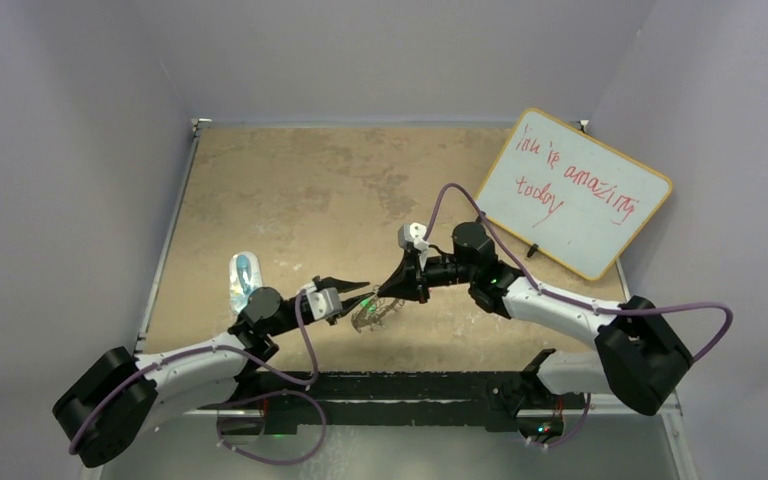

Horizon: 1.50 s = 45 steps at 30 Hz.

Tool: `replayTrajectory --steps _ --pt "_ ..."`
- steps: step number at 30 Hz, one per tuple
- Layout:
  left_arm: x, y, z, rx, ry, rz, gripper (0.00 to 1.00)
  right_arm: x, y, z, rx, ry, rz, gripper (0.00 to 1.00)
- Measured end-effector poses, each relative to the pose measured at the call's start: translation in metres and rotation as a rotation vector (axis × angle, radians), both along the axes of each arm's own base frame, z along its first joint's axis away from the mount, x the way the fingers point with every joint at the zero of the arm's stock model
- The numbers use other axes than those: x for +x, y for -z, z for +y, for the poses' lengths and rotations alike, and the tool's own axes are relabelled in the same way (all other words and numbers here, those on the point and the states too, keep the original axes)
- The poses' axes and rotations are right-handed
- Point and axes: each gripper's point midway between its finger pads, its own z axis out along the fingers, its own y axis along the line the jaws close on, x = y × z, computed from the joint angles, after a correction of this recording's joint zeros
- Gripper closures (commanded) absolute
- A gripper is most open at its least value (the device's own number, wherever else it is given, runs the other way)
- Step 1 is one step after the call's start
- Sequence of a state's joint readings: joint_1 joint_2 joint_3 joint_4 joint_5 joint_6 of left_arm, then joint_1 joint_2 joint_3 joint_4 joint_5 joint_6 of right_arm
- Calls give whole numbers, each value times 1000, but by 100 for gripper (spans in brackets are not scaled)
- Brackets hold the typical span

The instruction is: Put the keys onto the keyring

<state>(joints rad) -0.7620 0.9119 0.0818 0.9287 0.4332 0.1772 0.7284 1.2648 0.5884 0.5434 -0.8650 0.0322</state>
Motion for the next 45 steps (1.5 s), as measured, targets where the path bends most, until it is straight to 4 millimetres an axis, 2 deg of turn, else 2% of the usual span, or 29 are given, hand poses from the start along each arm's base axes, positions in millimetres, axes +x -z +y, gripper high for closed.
replayTrajectory --steps 7,15,21,23,28,31,34,38,42,45 --pt "3 11 -6 18 12 15 70 1 1 0 10 -7 0 100" --pt "-6 5 -8 6 61 -5 84 0 0 -2 10 -15 -45 100" --pt "-14 -8 -10 -24 102 -45 85 -1 1 -2 6 -27 -70 100" --pt "-15 -7 -11 -22 113 -44 85 -1 2 -2 5 -29 -75 100" --pt "-14 -1 -12 -7 119 -26 95 0 2 -2 3 -32 -92 100" --pt "-14 -1 -12 -6 117 -26 94 0 2 -2 4 -34 -104 100" --pt "-14 0 -12 -4 115 -26 85 0 3 -3 4 -37 -115 100" --pt "-13 -1 -12 -4 113 -26 84 0 2 -3 5 -43 -129 100" --pt "-12 -1 -14 -3 112 -23 85 0 3 -3 4 -46 -143 100" --pt "-10 0 -15 0 112 -18 93 2 2 -3 3 -47 -156 100"
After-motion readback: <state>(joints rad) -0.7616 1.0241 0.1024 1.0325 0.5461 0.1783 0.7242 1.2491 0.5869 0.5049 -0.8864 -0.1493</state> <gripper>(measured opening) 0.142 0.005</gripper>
